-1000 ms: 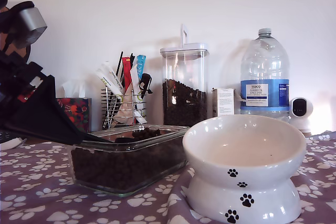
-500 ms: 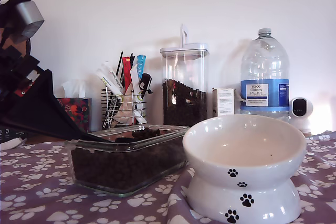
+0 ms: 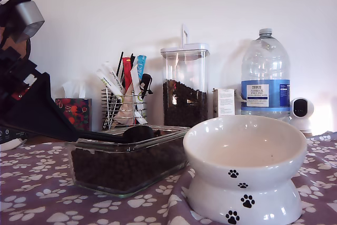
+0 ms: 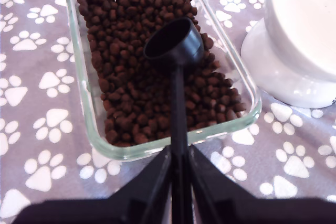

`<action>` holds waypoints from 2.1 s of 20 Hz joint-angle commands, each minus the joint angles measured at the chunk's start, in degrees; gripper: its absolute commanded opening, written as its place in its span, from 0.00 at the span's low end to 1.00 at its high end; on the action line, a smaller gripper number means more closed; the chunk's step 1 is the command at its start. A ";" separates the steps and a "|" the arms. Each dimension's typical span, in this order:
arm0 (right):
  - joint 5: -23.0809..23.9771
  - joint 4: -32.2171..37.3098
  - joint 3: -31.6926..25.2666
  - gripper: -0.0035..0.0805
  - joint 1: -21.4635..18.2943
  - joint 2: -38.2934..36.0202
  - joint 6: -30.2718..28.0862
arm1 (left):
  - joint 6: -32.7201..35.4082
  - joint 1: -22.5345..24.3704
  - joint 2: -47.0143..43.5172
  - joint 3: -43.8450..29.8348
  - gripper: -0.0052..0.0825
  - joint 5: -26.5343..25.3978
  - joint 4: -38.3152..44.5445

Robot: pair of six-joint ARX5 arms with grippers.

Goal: Measure one spoon of cat food and pour it into the food bowl

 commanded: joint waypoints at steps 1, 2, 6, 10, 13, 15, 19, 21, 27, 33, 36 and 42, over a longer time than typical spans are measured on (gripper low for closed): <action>-0.02 0.57 0.17 0.03 0.24 0.33 -0.11 | 0.68 -0.26 -0.04 -1.25 0.04 0.17 0.20; -0.02 0.57 0.17 0.03 0.24 0.33 -0.11 | 0.68 -0.26 -0.04 -1.25 0.04 0.15 0.22; -0.02 0.59 0.17 0.03 0.24 0.33 -0.11 | 0.68 -0.26 -0.15 -0.52 0.04 -2.95 0.33; -0.02 0.57 0.17 0.03 0.24 0.33 -0.13 | 0.92 -0.28 -0.17 1.73 0.04 -5.05 0.26; 0.00 0.59 0.17 0.03 0.24 0.33 -0.13 | 2.75 -0.90 -0.17 3.83 0.04 -5.88 -0.57; 0.00 0.61 0.17 0.03 0.24 0.33 -0.15 | 4.24 -2.01 -0.17 6.19 0.04 -6.03 -3.15; 0.02 0.61 0.17 0.03 0.24 0.33 -0.17 | 3.21 -2.60 -0.07 16.06 0.04 -6.05 -18.97; 0.00 0.59 0.17 0.03 0.24 0.33 -0.15 | 1.68 -2.16 0.09 22.18 0.04 -5.75 -27.67; 0.00 0.63 0.17 0.03 0.24 0.33 -0.13 | 3.78 -0.59 8.39 38.60 0.04 -3.04 -50.25; -0.02 0.59 0.17 0.03 0.24 0.33 -0.13 | 8.66 -0.66 19.41 53.40 0.04 -5.79 -68.30; 0.00 0.59 0.17 0.03 0.24 0.33 -0.13 | 9.66 -0.68 24.61 60.52 0.04 -7.32 -75.03; 0.00 0.55 0.17 0.03 0.24 0.33 -0.15 | 10.84 -1.18 34.05 69.35 0.04 -8.87 -80.52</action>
